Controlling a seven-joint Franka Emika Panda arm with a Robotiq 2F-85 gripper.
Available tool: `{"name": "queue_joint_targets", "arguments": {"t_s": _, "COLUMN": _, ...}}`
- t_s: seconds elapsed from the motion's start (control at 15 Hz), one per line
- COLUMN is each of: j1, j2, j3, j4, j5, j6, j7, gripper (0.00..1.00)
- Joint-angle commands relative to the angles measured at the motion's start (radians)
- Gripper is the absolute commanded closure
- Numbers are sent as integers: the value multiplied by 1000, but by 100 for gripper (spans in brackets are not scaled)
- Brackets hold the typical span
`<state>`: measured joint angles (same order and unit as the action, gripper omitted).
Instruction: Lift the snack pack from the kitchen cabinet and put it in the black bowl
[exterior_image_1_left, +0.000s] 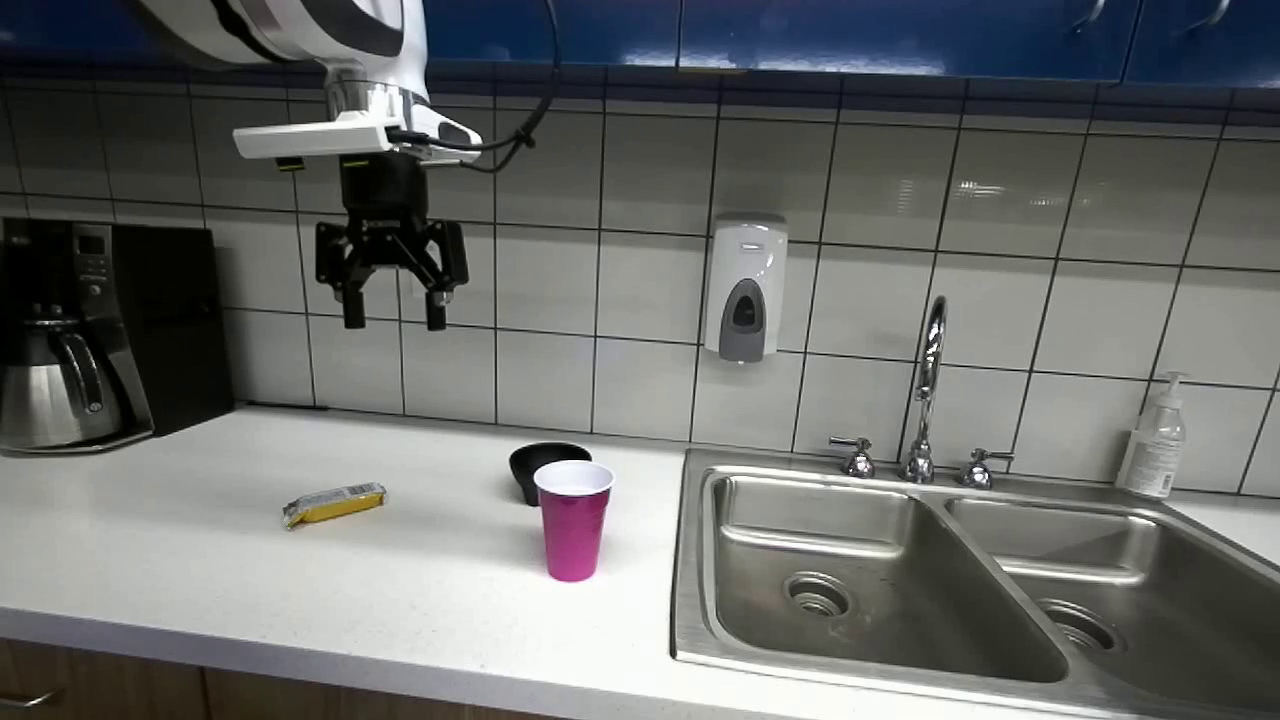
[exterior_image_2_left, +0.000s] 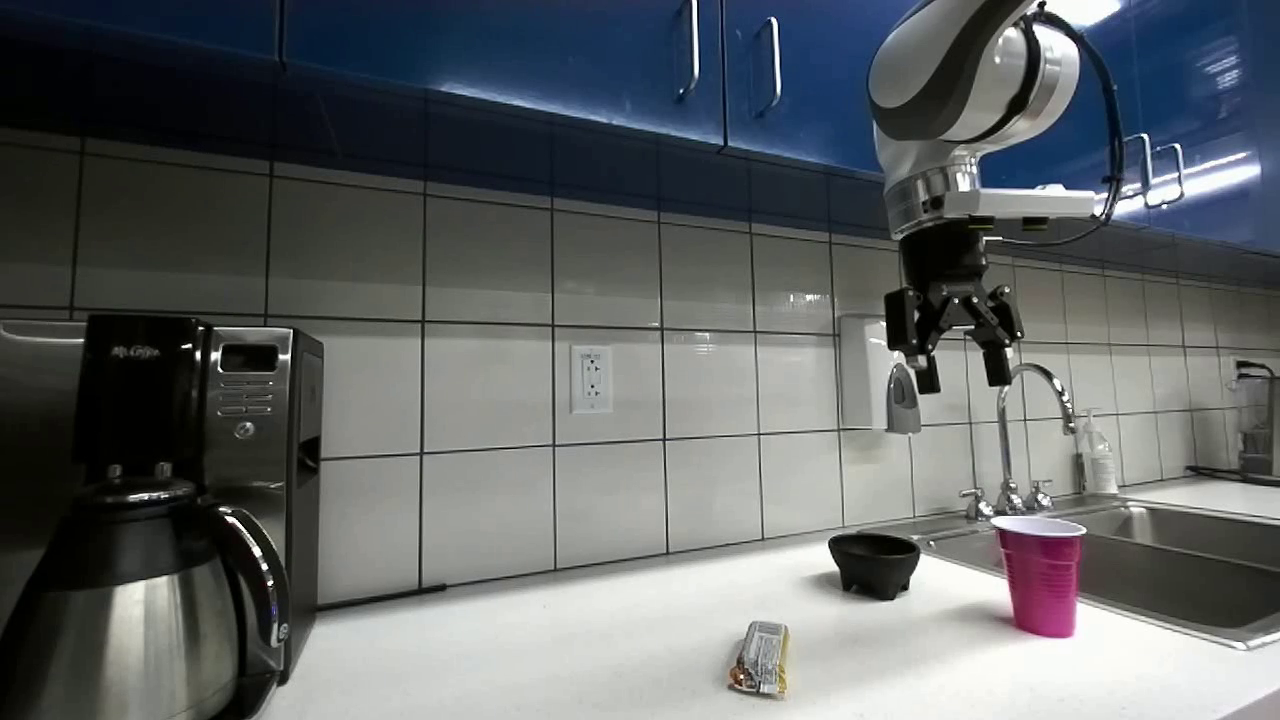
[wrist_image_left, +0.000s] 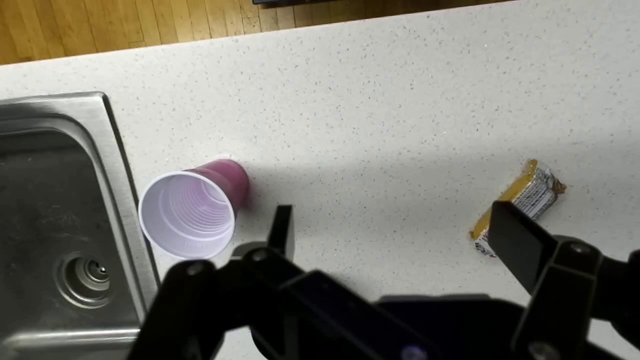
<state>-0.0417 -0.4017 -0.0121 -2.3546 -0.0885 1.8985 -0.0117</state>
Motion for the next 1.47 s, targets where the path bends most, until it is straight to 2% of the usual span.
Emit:
{"name": "queue_joint_targets", "arguments": {"t_s": 0.0, "j1": 1, "j2": -8, "j3": 15, "j4": -20, "j5": 1, "j6": 28, "j7": 74, "gripper": 0}}
{"name": "queue_joint_targets", "arguments": {"t_s": 0.47, "j1": 15, "j2": 0, "j3": 97, "j4": -103, "j5": 60, "j6": 172, "j7": 378, "gripper": 0}}
{"name": "queue_joint_targets", "arguments": {"t_s": 0.73, "j1": 38, "j2": 30, "j3": 155, "j4": -123, "j5": 60, "j6": 226, "j7": 473, "gripper": 0}}
{"name": "queue_joint_targets", "arguments": {"t_s": 1.4, "j1": 78, "j2": 165, "j3": 245, "j4": -94, "j5": 41, "j6": 347, "j7": 700, "gripper": 0}}
